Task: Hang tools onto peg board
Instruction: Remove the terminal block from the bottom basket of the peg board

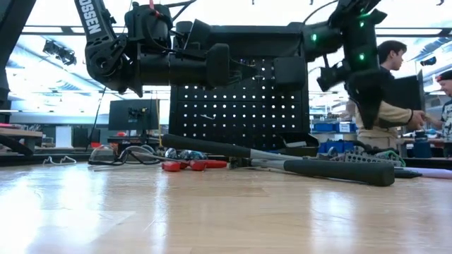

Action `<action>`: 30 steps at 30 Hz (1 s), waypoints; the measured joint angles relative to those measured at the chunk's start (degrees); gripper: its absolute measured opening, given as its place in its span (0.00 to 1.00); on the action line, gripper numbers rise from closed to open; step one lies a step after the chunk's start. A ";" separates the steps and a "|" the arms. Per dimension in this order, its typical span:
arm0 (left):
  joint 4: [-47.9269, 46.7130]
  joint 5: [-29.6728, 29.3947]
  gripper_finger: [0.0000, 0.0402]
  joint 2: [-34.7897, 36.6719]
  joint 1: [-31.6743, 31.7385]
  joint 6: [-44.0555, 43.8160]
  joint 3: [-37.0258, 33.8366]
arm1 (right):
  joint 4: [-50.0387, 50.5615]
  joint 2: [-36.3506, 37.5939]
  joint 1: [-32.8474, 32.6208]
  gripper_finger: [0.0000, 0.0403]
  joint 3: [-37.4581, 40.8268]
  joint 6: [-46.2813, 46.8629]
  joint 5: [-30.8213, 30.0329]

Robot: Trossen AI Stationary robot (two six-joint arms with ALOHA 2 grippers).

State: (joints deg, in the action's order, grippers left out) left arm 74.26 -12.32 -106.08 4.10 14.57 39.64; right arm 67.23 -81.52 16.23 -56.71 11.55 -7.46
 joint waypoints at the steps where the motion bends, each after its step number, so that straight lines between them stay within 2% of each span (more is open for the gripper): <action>1: -0.02 0.00 0.51 0.00 0.00 0.00 0.00 | -2.01 1.11 0.00 0.50 0.01 -0.86 -1.16; 5: 0.02 0.00 0.51 0.00 0.00 -0.02 0.00 | -15.14 5.02 0.06 0.51 2.14 -6.35 -8.62; 7: 0.07 0.00 0.51 0.00 0.00 -0.02 0.00 | -23.22 5.51 0.70 0.51 3.54 -8.97 -13.40; 9: 0.32 0.00 0.51 0.00 0.00 -0.02 0.00 | -29.66 4.98 1.99 0.51 4.69 -12.77 -15.71; 12: 0.36 -0.01 0.51 0.00 0.00 -0.02 0.00 | -35.73 1.56 4.29 0.49 4.98 -19.17 -15.93; 19: 0.34 -0.02 0.51 0.00 0.00 -0.02 0.02 | -42.96 -7.10 10.71 0.51 5.03 -33.13 -18.31; 26: -0.31 -0.02 0.51 0.00 0.05 0.19 0.00 | -50.00 -10.66 15.97 0.57 5.02 -41.25 -17.99; 30: -0.28 -0.04 0.51 0.00 0.13 0.26 0.00 | -53.03 -11.74 18.19 0.59 4.98 -45.34 -15.68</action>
State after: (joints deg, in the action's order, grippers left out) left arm 73.97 -12.35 -106.08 4.23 14.83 39.64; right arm 14.19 -93.27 34.42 -51.72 -33.79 -23.14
